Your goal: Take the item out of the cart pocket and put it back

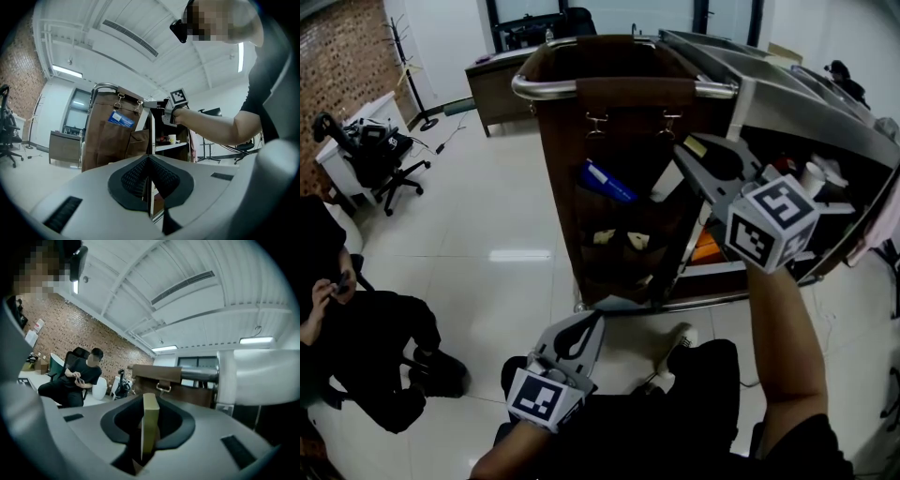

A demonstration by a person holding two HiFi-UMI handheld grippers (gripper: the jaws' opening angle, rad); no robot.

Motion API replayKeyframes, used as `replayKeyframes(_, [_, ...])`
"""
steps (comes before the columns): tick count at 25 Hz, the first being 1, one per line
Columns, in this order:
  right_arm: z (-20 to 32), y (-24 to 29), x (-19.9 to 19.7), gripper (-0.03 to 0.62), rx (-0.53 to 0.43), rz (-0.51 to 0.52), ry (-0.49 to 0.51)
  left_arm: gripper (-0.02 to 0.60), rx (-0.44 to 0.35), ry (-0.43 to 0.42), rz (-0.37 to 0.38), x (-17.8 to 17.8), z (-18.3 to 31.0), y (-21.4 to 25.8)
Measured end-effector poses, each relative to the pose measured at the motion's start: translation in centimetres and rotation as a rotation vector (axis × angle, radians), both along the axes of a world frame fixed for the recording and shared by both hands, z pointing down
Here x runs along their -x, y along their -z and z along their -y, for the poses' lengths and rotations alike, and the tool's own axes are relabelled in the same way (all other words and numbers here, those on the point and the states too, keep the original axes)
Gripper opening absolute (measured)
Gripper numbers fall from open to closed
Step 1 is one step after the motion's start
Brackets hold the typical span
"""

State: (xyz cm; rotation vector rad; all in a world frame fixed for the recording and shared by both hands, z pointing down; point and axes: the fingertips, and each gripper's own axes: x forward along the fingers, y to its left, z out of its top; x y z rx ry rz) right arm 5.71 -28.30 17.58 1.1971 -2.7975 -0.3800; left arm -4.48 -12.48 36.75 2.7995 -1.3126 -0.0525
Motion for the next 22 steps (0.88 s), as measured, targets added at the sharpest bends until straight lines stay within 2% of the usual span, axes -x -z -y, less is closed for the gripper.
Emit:
replayKeyframes(6, [2.3,-5.5,1.2,0.087,0.121,-0.111,0.01,0.0,0.007,0.0,0.003,0.0,0.0,-0.4])
replayKeyframes(10, [3.0,-7.9,1.2,0.087,0.165,-0.14,0.004,0.0,0.01,-0.003,0.001,-0.1,0.1,-0.5])
replayKeyframes(22, [3.2,-8.9,1.4,0.103,0.169,-0.144,0.009,0.0,0.02,-0.004,0.001,-0.2,0.0,-0.8])
